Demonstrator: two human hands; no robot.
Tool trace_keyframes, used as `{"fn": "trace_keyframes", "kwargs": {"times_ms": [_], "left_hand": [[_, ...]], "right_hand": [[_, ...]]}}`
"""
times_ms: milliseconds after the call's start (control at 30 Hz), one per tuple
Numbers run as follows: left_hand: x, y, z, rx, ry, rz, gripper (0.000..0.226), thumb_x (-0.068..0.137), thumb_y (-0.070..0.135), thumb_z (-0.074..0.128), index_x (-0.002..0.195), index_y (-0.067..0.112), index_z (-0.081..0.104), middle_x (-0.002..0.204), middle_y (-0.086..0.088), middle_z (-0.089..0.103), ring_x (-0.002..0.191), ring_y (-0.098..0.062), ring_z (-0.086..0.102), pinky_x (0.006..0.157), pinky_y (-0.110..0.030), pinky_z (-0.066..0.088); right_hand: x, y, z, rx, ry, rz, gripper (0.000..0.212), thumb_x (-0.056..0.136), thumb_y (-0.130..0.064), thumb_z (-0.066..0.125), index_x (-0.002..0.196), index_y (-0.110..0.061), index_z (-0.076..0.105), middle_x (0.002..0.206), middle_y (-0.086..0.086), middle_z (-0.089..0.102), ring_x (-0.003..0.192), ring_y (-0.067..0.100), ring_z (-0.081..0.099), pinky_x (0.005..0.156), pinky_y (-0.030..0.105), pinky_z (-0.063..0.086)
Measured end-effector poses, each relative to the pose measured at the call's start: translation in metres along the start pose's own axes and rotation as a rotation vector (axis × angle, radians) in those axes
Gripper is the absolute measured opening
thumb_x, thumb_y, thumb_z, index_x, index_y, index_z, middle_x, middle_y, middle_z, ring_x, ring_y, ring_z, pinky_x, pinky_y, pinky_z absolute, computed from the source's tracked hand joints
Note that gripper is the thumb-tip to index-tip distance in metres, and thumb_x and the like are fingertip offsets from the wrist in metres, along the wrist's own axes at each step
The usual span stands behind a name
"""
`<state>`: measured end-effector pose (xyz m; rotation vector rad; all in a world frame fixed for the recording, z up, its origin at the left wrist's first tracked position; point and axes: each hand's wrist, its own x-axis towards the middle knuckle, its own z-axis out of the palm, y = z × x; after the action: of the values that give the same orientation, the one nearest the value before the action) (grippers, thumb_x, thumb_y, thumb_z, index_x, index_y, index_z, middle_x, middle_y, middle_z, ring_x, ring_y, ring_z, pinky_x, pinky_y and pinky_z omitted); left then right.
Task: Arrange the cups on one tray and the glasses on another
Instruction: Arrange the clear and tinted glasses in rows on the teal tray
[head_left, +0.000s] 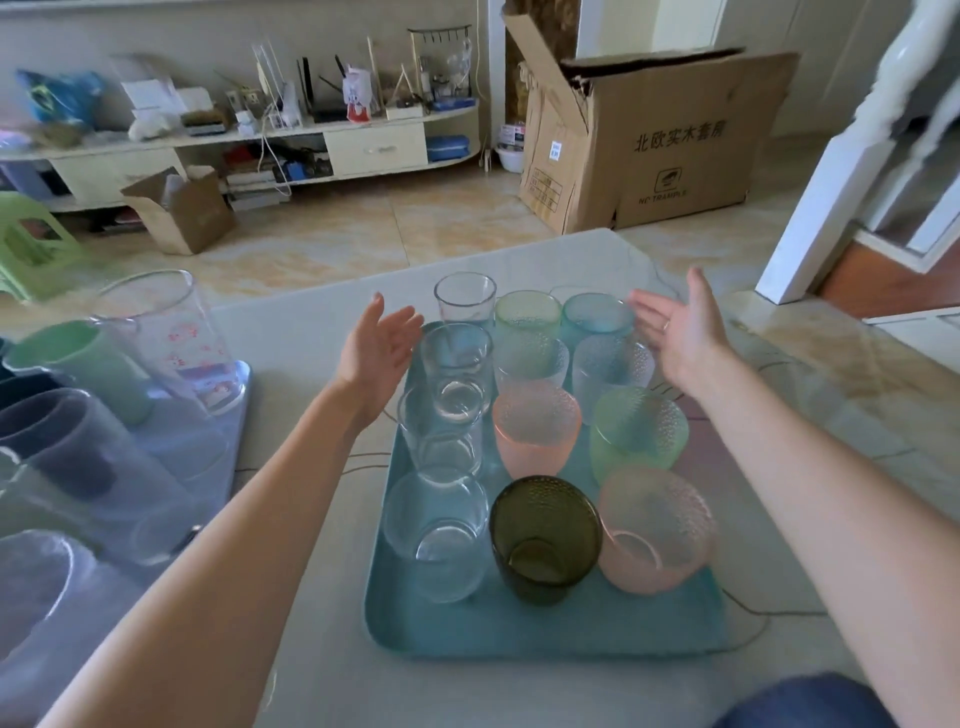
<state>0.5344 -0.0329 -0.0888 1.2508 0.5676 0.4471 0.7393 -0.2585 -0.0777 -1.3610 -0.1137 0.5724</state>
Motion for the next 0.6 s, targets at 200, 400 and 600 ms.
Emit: {"fn": "trace_keyframes", "kwargs": {"times_ms": [200,400,600], "left_hand": [[-0.09,-0.002,0.002,-0.025,0.138,0.076,0.059,0.101,0.045,0.016,0.143,0.01,0.035,0.148,-0.004,0.039,0.139,-0.014,0.033,0.117,-0.03,0.017],[-0.18,-0.023,0.031,-0.312,0.56,0.229,0.043,0.1,0.03,0.035,0.138,0.013,0.044,0.144,0.003,0.044,0.129,-0.004,0.041,0.107,-0.02,0.024],[-0.207,-0.054,0.071,-0.288,0.776,0.338,0.043,0.099,0.025,0.035,0.142,0.016,0.039,0.147,0.004,0.04,0.133,-0.006,0.037,0.111,-0.023,0.027]], "right_hand": [[-0.091,-0.005,-0.002,0.14,0.246,-0.136,0.061,0.1,-0.046,0.019,0.142,-0.004,0.034,0.141,0.013,0.048,0.129,0.021,0.048,0.114,0.029,0.027],[-0.198,0.029,0.002,0.216,0.528,-0.174,0.052,0.099,-0.042,0.025,0.135,-0.013,0.049,0.141,0.002,0.05,0.124,0.009,0.045,0.099,0.022,0.027],[-0.255,0.094,0.057,0.074,0.908,-0.481,0.053,0.093,-0.025,0.031,0.144,-0.011,0.034,0.154,0.008,0.028,0.141,0.018,0.028,0.107,0.023,0.024]]}}
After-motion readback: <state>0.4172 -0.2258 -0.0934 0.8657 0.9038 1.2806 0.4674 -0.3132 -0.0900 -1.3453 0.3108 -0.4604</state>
